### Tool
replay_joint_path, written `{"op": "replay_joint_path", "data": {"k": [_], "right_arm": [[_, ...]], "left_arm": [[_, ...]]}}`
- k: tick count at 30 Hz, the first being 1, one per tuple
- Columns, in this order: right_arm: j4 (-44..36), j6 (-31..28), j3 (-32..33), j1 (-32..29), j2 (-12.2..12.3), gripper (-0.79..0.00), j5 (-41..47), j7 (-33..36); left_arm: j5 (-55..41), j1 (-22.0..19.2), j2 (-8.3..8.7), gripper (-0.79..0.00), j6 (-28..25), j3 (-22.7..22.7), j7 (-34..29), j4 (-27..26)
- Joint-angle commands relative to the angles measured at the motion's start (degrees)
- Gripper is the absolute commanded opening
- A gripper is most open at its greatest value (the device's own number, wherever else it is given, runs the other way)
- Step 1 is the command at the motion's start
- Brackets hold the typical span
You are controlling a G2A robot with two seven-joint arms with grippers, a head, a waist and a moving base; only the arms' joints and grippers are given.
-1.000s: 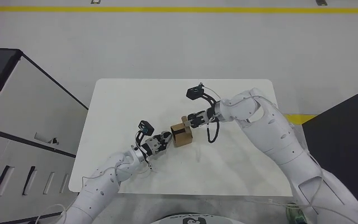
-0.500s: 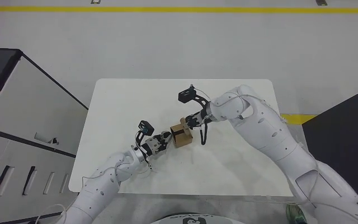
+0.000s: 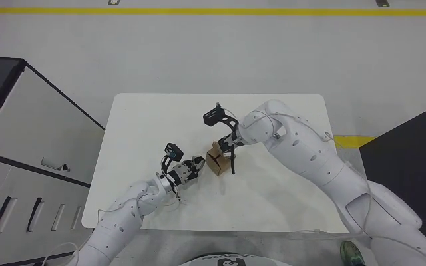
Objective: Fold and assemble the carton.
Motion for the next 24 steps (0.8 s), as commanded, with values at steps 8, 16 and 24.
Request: {"op": "replay_joint_path", "data": {"k": [8,16,24], "right_arm": [[2.1,-0.6,-3.0,2.3,-1.6,-0.770,-1.3,1.0],[4.2,-1.2,-5.3,3.7,-3.1,-0.767,-1.7,1.4],[6.0,-1.7,-6.9,4.5,-4.5,-0.776,-1.9,1.4]], "left_arm": [[0.0,0.0,0.00,-0.785,0.0,0.0,0.0,0.0],[0.0,0.0,0.00,-0.785,0.0,0.0,0.0,0.0],[0.0,0.0,0.00,-0.785,0.0,0.0,0.0,0.0]]}}
